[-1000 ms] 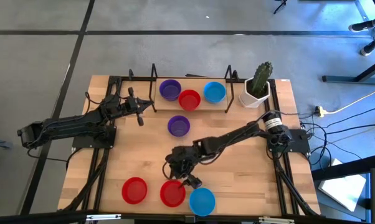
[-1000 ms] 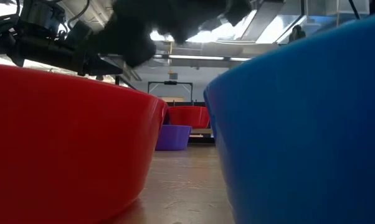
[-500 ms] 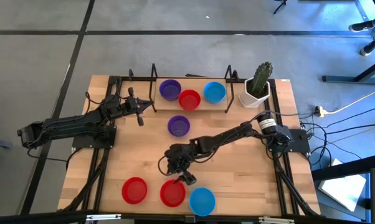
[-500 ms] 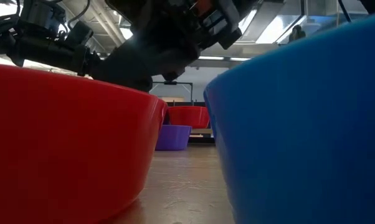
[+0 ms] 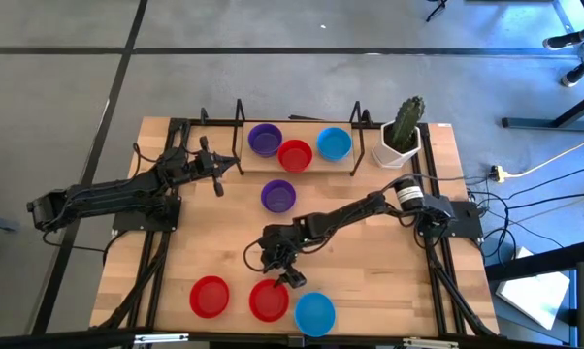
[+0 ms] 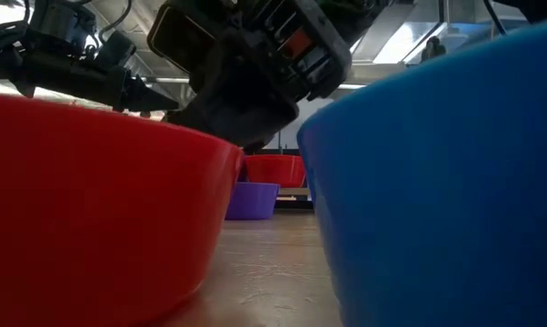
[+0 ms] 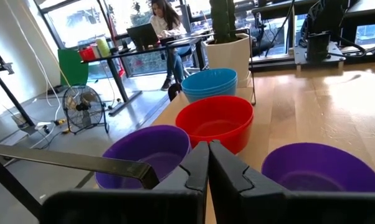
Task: Pick & Place Mini bowls
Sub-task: Stack the red bowl on top of the red bowl on the shelf
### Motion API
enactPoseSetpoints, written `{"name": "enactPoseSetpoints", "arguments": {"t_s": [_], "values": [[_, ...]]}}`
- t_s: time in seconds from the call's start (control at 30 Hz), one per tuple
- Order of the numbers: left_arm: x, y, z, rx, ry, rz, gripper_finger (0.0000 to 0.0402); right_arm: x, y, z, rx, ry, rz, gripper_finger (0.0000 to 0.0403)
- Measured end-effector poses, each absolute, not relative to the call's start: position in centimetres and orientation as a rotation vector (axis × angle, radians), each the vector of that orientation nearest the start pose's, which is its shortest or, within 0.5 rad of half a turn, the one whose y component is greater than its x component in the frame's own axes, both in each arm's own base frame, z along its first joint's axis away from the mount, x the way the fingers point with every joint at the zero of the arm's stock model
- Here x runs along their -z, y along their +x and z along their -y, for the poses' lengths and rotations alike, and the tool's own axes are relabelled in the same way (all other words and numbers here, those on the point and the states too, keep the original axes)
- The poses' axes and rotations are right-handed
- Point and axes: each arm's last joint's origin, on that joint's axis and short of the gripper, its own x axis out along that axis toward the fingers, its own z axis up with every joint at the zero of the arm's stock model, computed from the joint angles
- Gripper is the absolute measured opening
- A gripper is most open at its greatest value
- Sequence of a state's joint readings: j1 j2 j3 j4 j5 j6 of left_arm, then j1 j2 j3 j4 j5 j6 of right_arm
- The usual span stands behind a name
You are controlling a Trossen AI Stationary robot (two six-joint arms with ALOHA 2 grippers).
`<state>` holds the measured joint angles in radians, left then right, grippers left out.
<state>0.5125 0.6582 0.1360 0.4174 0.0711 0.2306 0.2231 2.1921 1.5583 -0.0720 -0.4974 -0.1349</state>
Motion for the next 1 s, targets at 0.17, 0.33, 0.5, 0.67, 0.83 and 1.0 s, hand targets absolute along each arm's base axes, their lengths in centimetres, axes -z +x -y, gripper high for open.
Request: {"name": "enactPoseSetpoints", "arguments": {"t_s": [0.17, 0.33, 0.5, 0.67, 0.83, 1.0], "values": [[-18.5, 13.1, -7.2, -0.425, 0.22, -0.157, 0.0008, -16.1, 46.3, -11.9, -0.732, -0.027, -0.666, 0.0261], [-18.5, 13.1, -7.2, -0.425, 0.222, -0.157, 0.0005, -16.1, 46.3, -11.7, -0.724, -0.024, -0.667, 0.0257], [-18.5, 13.1, -7.2, -0.425, 0.222, -0.157, 0.0005, -16.1, 46.3, -11.7, -0.723, -0.022, -0.669, 0.0214], [-18.5, 13.1, -7.2, -0.425, 0.222, -0.157, 0.0008, -16.0, 46.3, -11.7, -0.726, -0.029, -0.673, 0.0139], [-18.5, 13.1, -7.2, -0.425, 0.222, -0.157, 0.0004, -16.0, 46.3, -11.6, -0.725, -0.032, -0.671, 0.0073], [-18.4, 13.1, -7.2, -0.425, 0.221, -0.16, 0.0006, -16.1, 46.6, -10.7, -0.713, -0.024, -0.658, 0.001]]}}
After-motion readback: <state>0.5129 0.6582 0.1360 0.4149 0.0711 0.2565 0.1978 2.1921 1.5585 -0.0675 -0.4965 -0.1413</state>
